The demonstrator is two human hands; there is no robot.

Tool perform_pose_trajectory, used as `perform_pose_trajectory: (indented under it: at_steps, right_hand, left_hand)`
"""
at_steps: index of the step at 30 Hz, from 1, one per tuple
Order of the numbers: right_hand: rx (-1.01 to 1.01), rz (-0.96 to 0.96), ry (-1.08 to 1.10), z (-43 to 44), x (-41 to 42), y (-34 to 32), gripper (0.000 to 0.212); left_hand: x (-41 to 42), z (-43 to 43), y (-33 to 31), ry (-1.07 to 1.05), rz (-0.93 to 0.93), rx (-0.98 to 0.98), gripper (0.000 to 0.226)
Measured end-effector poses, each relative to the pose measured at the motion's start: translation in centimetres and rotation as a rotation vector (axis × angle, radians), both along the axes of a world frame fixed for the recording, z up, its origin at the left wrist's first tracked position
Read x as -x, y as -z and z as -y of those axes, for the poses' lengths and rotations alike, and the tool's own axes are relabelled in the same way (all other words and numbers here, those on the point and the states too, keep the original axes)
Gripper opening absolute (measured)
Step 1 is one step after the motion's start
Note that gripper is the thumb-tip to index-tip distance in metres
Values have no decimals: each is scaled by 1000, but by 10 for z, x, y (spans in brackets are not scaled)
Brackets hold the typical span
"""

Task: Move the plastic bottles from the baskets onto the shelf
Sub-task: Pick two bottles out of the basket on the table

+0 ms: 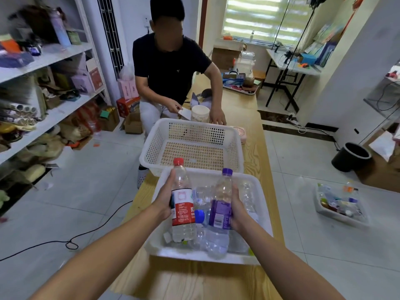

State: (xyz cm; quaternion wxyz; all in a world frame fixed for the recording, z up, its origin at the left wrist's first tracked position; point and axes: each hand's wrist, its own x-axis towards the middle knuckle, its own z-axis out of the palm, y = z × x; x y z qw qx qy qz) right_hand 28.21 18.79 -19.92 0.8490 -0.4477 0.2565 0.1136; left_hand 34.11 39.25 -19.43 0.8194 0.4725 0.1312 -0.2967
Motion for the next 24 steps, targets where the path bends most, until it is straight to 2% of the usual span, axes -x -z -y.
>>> perform_pose_trajectory:
  at_steps: [4, 7, 13, 15, 18, 20, 22, 24]
  right_hand:
    - [-159, -6, 30, 17, 9, 10, 78]
    - [-200, -40, 84, 30, 9, 10, 81]
    - [-328, -24, 254, 54, 26, -2, 88]
    - [-355, 25, 277, 58, 38, -5, 83]
    - [-329, 98, 240, 53, 56, -19, 64]
    - [-326, 127, 288, 48, 69, -23, 71]
    - [-321, 186, 361, 46, 87, -27, 67]
    - [-286, 223, 453, 44, 110, -33, 54]
  left_hand:
    - [5, 15, 2, 62, -50, -10, 76]
    - [2, 27, -2, 126, -43, 9, 77]
    - [-6, 60, -22, 281, -29, 110, 72]
    - [-8, 68, -26, 336, -31, 92, 77]
    - [-6, 77, -32, 437, -14, 38, 83]
    - [-2, 83, -36, 513, 0, 46, 93]
    - [4, 90, -43, 605, 11, 140, 81]
    - [15, 98, -49, 681, 23, 212, 70]
